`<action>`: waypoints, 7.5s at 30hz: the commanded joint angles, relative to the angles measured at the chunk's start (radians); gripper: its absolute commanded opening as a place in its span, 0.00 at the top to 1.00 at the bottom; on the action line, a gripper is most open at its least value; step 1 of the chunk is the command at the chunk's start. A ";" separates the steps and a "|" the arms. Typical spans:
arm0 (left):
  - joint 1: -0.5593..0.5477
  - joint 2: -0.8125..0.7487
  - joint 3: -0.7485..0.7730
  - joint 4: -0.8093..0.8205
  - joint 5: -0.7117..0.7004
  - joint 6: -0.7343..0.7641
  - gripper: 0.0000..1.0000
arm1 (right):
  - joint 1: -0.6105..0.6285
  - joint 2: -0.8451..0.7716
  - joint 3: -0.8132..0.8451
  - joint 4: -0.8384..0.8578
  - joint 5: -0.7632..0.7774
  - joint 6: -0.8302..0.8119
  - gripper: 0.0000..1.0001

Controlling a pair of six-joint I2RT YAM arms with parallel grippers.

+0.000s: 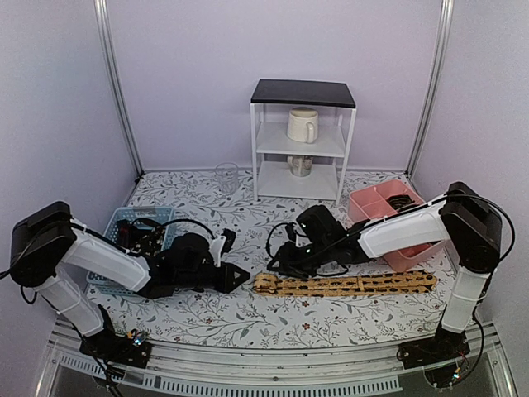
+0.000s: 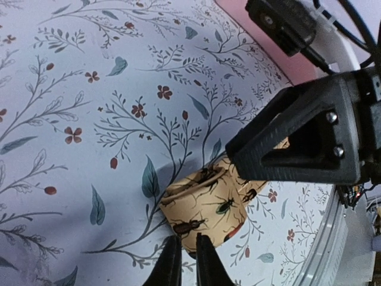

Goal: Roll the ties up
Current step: Roll the tie at the center of the board.

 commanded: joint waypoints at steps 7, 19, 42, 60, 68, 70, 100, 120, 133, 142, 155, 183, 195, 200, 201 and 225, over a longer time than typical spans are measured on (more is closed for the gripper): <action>0.015 0.069 0.117 -0.005 0.129 -0.003 1.00 | 0.021 0.014 -0.017 -0.014 0.001 0.012 0.66; 0.010 0.207 0.076 0.083 0.149 -0.046 1.00 | 0.030 0.087 -0.016 -0.022 0.034 -0.043 0.74; 0.010 0.244 0.046 0.129 0.109 -0.089 1.00 | 0.052 -0.027 -0.007 -0.127 0.112 -0.057 0.68; 0.025 0.147 0.031 0.063 0.066 -0.140 0.99 | 0.058 0.043 -0.024 -0.105 0.096 -0.067 0.84; 0.045 0.110 0.017 -0.119 -0.021 -0.121 1.00 | 0.058 0.049 -0.038 -0.092 0.101 -0.067 0.85; 0.046 0.131 0.019 -0.120 -0.009 -0.117 1.00 | 0.057 0.047 -0.042 -0.092 0.105 -0.068 0.85; 0.040 0.213 0.088 0.109 0.240 -0.194 1.00 | 0.053 -0.023 -0.112 0.008 0.127 -0.101 0.86; -0.024 0.236 0.195 -0.005 0.187 -0.167 1.00 | 0.028 -0.094 -0.208 0.099 0.123 -0.102 0.87; -0.059 0.242 0.257 -0.096 0.149 -0.156 1.00 | 0.023 -0.134 -0.250 0.131 0.124 -0.103 0.90; -0.074 0.260 0.307 -0.130 0.147 -0.146 1.00 | 0.008 -0.197 -0.290 0.061 0.212 -0.082 0.88; -0.092 0.307 0.368 -0.165 0.144 -0.138 1.00 | 0.004 -0.361 -0.360 0.045 0.262 -0.047 0.70; -0.091 0.345 0.417 -0.202 0.124 -0.118 1.00 | -0.005 -0.197 -0.307 0.112 0.162 -0.042 0.77; -0.048 0.185 0.271 -0.224 0.017 -0.139 0.97 | -0.016 -0.129 -0.341 0.243 0.037 0.023 0.79; -0.029 0.162 0.194 -0.173 0.027 -0.151 0.98 | -0.015 -0.075 -0.332 0.321 -0.018 0.082 0.79; -0.026 0.161 0.183 -0.164 0.030 -0.154 0.97 | -0.016 -0.064 -0.326 0.333 -0.028 0.088 0.79; 0.001 0.279 0.169 -0.004 0.125 -0.135 1.00 | -0.018 -0.146 -0.266 0.215 0.012 0.060 0.71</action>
